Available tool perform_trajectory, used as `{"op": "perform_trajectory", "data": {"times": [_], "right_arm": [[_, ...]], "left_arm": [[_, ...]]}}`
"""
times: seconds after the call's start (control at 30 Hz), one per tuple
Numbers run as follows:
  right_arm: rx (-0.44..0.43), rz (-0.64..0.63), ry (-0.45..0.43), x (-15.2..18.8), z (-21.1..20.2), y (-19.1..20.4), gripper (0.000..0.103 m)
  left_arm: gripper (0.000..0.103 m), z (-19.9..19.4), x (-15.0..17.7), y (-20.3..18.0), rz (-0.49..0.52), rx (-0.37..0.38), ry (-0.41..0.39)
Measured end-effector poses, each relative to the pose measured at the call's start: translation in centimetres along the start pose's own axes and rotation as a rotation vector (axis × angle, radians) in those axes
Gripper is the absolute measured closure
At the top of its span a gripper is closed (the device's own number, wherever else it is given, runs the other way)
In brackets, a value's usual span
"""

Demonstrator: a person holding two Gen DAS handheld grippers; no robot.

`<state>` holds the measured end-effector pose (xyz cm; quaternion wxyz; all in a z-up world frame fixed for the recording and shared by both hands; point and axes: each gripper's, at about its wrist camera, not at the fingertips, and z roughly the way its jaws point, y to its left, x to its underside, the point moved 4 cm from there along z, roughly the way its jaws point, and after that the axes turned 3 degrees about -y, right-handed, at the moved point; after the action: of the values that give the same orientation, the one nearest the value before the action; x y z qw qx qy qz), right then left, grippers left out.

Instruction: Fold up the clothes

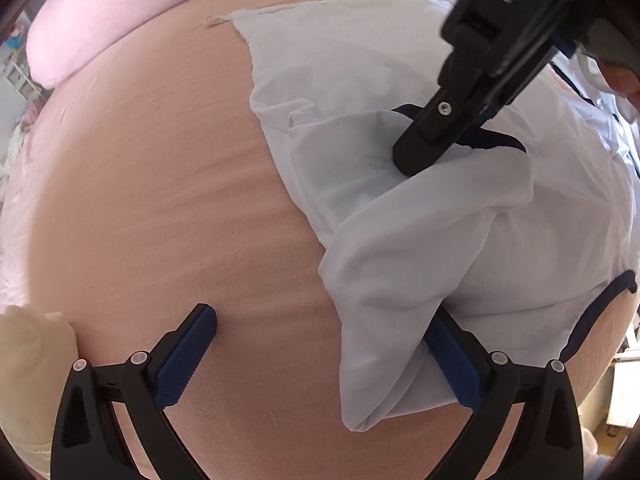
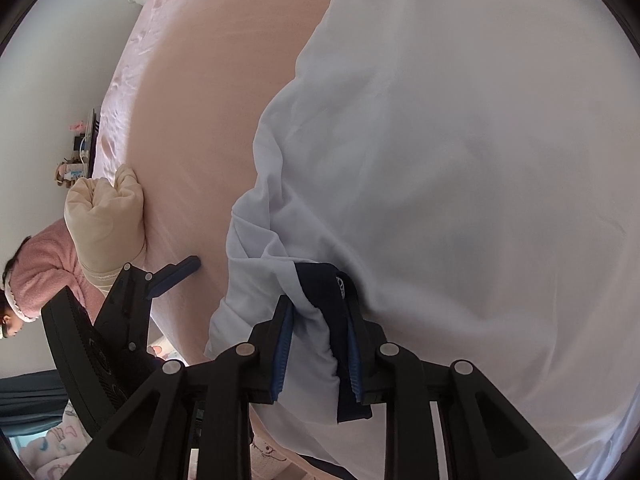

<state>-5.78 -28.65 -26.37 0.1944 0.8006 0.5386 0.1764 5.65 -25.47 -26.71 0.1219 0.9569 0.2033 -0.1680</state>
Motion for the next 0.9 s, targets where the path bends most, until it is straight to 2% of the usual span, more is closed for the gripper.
{"op": "perform_trajectory", "data": {"times": [0.07,0.13,0.2,0.23,0.27,0.3,0.37,0.4,0.53,0.7,0.9], "right_arm": [[0.010,0.000,-0.010,0.0,-0.2,0.0,0.080],[0.025,-0.011,-0.017,0.2,-0.4,0.1,0.080],[0.042,-0.027,-0.016,0.3,-0.5,0.2,0.080],[0.051,-0.030,-0.015,0.4,-0.5,0.2,0.080],[0.055,-0.032,-0.012,0.5,-0.6,0.2,0.080],[0.059,-0.034,-0.012,0.6,-0.7,0.2,0.080],[0.066,-0.039,-0.020,0.6,-0.9,0.2,0.080],[0.066,-0.038,-0.025,0.6,-1.0,0.2,0.080],[0.085,-0.046,-0.055,0.5,-1.5,0.3,0.080],[0.160,-0.048,-0.103,0.4,-2.5,-0.5,0.080],[0.112,-0.010,-0.086,0.9,-2.8,-2.0,0.080]], "left_arm": [[0.002,-0.6,0.1,-0.9,0.044,-0.041,-0.026],[0.015,-1.2,0.2,-1.6,0.063,-0.044,-0.034],[0.044,-1.7,0.3,-2.2,0.048,-0.001,-0.031],[0.053,-2.1,0.4,-2.5,0.054,0.019,-0.038],[0.069,-2.4,0.5,-2.8,0.061,0.039,-0.045],[0.074,-2.7,0.6,-3.2,0.086,0.035,-0.068],[0.078,-2.8,1.0,-3.9,0.152,-0.022,-0.096],[0.083,-2.7,1.2,-4.2,0.173,-0.023,-0.089],[0.088,-2.5,2.8,-4.3,0.146,0.041,-0.075],[0.091,-1.8,4.1,-4.1,0.103,0.121,-0.009],[0.091,-1.9,4.8,-4.8,0.090,0.141,0.002]]}}
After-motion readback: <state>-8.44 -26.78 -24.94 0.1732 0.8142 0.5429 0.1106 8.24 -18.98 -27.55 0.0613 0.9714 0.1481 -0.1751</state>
